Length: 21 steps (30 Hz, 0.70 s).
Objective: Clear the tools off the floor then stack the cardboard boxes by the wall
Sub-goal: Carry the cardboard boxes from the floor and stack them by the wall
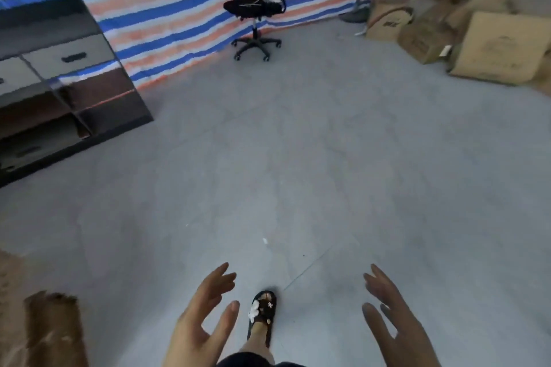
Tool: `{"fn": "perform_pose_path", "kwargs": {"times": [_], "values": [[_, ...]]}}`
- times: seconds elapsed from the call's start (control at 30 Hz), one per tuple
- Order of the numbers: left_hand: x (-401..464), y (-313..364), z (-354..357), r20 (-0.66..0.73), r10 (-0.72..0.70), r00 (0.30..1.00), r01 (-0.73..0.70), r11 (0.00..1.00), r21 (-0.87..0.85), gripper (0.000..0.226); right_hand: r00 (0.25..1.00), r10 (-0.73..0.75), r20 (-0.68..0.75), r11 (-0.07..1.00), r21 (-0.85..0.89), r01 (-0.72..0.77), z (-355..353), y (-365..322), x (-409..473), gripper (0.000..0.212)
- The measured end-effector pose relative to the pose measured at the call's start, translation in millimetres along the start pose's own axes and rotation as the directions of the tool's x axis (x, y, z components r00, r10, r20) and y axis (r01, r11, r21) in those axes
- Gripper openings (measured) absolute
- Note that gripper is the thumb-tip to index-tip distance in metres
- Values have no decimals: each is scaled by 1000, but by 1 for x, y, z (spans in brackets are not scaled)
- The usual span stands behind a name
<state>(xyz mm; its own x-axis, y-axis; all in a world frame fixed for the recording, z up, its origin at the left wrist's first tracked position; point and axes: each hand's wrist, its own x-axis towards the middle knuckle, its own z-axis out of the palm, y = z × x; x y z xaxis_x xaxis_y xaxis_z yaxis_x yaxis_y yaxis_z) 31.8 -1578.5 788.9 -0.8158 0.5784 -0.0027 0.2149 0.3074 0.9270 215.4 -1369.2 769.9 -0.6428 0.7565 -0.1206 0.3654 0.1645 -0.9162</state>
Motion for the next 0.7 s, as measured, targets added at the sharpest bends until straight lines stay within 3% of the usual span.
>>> {"fn": "perform_pose_path", "kwargs": {"times": [0.23,0.33,0.43,0.57,0.7], "values": [[176,19,24,249,100,963,-97,995,-23,43,971,92,-220,994,72,-78,8,-31,98,46],[229,30,57,371,99,924,-95,995,-27,43,928,157,-338,987,76,-140,-4,-30,123,59],[278,42,98,461,94,883,-86,996,-39,44,870,233,-436,972,141,-189,-21,-20,151,54],[342,64,171,536,124,835,-113,992,-53,53,804,273,-528,962,171,-215,-64,-2,207,61],[400,96,259,550,155,821,-128,988,-88,53,779,242,-579,970,151,-190,-145,15,282,43]]}}
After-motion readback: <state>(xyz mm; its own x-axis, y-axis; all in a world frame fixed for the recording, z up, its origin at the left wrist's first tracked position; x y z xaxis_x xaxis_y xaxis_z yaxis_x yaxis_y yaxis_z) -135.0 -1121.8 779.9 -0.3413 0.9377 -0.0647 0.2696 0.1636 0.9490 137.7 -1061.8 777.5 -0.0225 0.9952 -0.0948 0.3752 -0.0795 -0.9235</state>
